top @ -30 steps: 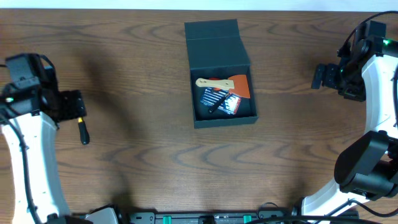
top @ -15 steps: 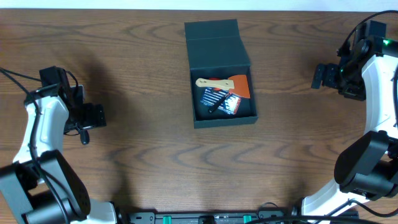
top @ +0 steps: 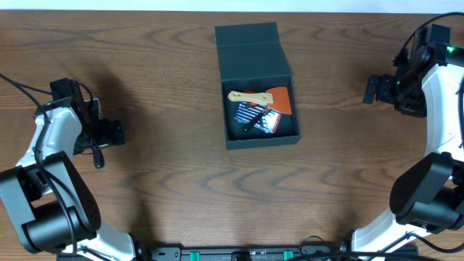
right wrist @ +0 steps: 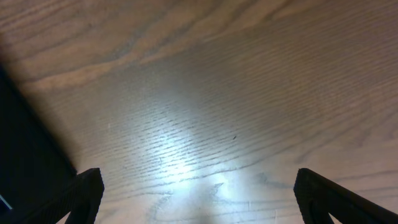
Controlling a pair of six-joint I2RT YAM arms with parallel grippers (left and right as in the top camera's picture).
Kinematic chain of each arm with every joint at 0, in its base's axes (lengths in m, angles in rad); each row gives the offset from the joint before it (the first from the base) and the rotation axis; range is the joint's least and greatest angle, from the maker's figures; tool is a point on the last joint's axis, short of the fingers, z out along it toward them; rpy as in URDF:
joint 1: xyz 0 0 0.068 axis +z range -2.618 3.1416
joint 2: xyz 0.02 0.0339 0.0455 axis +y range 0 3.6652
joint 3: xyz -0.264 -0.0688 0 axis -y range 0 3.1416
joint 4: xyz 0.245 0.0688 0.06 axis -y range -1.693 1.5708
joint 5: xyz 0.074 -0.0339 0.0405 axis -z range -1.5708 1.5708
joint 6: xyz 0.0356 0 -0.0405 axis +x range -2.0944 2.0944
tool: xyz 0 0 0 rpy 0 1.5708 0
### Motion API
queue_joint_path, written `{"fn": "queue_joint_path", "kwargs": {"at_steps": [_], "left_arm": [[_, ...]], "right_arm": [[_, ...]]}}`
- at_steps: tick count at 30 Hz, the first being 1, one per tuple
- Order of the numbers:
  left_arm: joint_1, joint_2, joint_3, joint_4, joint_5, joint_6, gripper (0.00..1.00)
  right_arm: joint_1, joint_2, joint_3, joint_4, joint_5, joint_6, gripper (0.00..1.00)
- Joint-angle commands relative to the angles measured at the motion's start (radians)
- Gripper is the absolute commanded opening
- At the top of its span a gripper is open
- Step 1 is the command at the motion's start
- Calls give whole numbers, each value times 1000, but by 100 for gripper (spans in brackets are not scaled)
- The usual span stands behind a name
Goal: Pack container
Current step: 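Move the left gripper over the yellow-handled screwdriver, then lower the left gripper and grasp the yellow-handled screwdriver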
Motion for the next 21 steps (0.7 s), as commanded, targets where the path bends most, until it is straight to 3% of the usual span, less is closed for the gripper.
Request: {"fn": "queue_joint_path", "kwargs": {"at_steps": [1, 21], "left_arm": [[23, 21, -5, 7, 0, 18, 98], [53, 21, -106, 139, 51, -33, 99]], "right_arm": [[-10, 6, -3, -7, 7, -11, 99], [-10, 6, -3, -57, 7, -1, 99]]}}
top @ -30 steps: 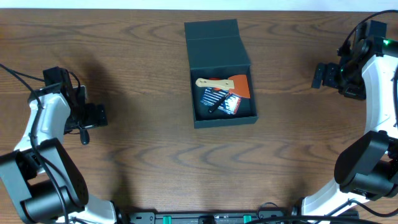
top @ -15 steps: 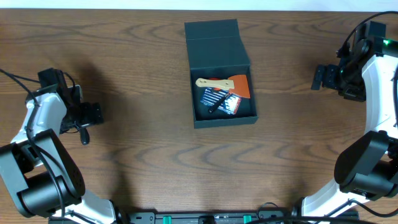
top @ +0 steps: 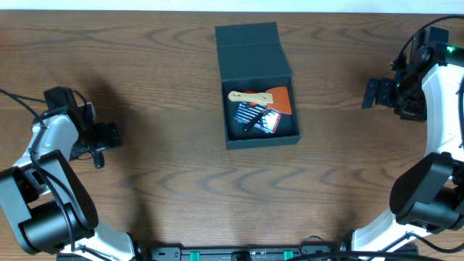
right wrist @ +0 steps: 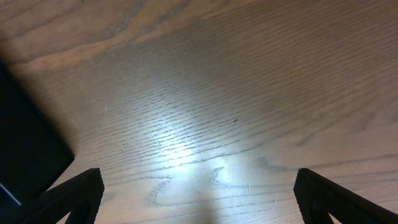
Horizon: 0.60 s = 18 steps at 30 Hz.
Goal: Pack container
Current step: 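Lower the left gripper and grasp the yellow-handled screwdriver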
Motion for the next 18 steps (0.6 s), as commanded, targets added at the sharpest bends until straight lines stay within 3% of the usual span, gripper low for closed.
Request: {"fn": "queue_joint_path", "kwargs": {"at_steps": [1, 18], "left_arm": [[5, 16, -26, 11, 19, -17, 99], [5, 16, -65, 42, 15, -28, 99]], "right_arm": [[-10, 6, -3, -3, 7, -1, 99], [-10, 6, -3, -15, 7, -2, 99]]}}
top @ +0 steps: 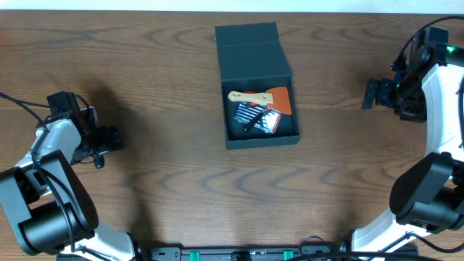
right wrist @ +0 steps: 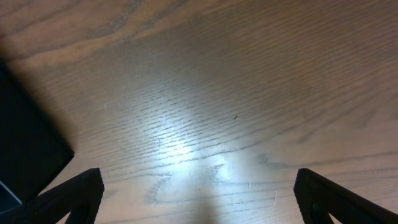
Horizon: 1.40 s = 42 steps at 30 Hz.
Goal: Pack container
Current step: 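Lower the left gripper and grasp the yellow-handled screwdriver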
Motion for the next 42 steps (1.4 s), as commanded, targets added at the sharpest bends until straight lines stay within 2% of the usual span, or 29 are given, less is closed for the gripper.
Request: {"fn": "queue_joint_path", "kwargs": {"at_steps": [1, 9, 24, 36, 42], "left_arm": [[5, 19, -27, 2, 14, -9, 98], [5, 19, -27, 1, -46, -25, 98], [5, 19, -27, 1, -45, -39, 98], [5, 19, -27, 1, -45, -39, 70], [5, 19, -27, 1, -44, -39, 64]], "right_arm": [[-10, 6, -3, -5, 7, -2, 99], [-10, 6, -3, -14, 7, -2, 99], [-10, 6, -3, -18, 7, -2, 99], [-10, 6, -3, -18, 7, -2, 99], [-10, 6, -3, -18, 7, -2, 99]]}}
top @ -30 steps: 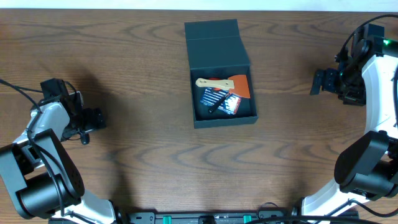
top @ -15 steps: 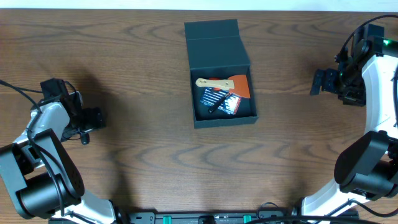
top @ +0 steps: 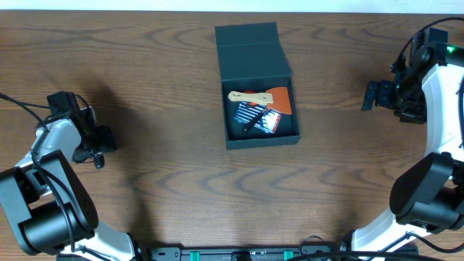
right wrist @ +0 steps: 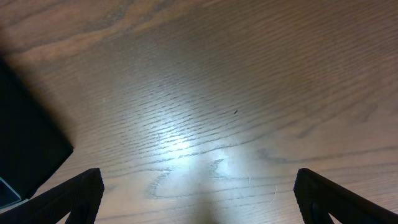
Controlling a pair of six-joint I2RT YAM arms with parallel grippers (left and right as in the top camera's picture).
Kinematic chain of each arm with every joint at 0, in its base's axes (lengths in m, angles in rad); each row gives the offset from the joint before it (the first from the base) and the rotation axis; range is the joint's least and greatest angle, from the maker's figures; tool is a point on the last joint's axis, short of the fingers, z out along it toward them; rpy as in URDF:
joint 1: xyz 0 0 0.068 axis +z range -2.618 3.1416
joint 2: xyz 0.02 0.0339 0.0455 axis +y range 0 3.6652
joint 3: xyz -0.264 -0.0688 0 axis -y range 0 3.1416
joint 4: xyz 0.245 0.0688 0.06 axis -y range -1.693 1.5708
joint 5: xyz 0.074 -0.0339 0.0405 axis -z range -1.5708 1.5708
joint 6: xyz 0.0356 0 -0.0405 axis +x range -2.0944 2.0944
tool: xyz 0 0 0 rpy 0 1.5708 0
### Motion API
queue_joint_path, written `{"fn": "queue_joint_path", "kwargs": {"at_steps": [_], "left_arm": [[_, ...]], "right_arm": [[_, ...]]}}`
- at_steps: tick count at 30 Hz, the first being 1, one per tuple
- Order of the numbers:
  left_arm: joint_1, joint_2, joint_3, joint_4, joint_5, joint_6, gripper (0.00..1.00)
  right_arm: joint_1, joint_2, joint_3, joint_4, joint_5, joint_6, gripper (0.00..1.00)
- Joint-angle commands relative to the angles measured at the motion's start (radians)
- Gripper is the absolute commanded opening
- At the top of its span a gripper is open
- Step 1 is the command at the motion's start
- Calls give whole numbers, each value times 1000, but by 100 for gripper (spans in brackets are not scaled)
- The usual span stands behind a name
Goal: Pack container
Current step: 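Lower the left gripper and grasp the yellow-handled screwdriver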
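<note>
The dark teal box (top: pixel 288 138) stands open at mid-table, its lid (top: pixel 248 45) folded back behind it. Inside lie a wooden-handled orange scraper (top: pixel 262 97) and a black striped packet (top: pixel 257 117). My right gripper (top: pixel 370 94) hovers over bare wood well to the right of the box. In the right wrist view the gripper (right wrist: pixel 199 205) is open with nothing between its fingers (right wrist: pixel 84 194), and a corner of the box (right wrist: pixel 25 149) shows at the left edge. My left gripper (top: pixel 101 138) sits far to the left of the box; its jaws are too small to read.
Brown wooden tabletop (top: pixel 174 174) all around the box. Black cables trail from the left arm (top: pixel 51 138) near the table's left edge. The right arm (top: pixel 435 94) stands along the right edge.
My left gripper's tip has drawn slightly further left. The right gripper and the box contents look unchanged.
At first my left gripper pointed toward the box from the far left and my right gripper hung open right of the box. The left gripper then sat a little further left at each moment. The right wrist view shifted slightly, and the box is unchanged.
</note>
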Motion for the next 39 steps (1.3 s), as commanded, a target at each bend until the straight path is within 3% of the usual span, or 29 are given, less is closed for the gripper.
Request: {"fn": "queue_joint_path", "kwargs": {"at_steps": [1, 12, 16, 22, 28, 33, 39], "left_arm": [[5, 19, -27, -5, -31, -5, 64], [5, 19, -27, -5, -31, -5, 55], [5, 19, -27, -2, -31, -5, 43], [5, 19, -27, -2, -30, -5, 41], [5, 19, -27, -2, -30, -5, 24], [5, 19, -27, -2, -30, -5, 19], [5, 19, -27, -2, -30, -5, 6]], "right_arm": [[-10, 6, -3, -2, 7, -2, 99], [-10, 6, -3, -12, 7, -2, 99], [-10, 6, -3, -15, 7, -2, 99], [-10, 6, -3, -16, 7, -2, 99], [-10, 6, -3, -31, 7, -2, 99], [-10, 6, -3, -35, 7, -2, 99], [-10, 6, -3, -42, 7, -2, 99]]}}
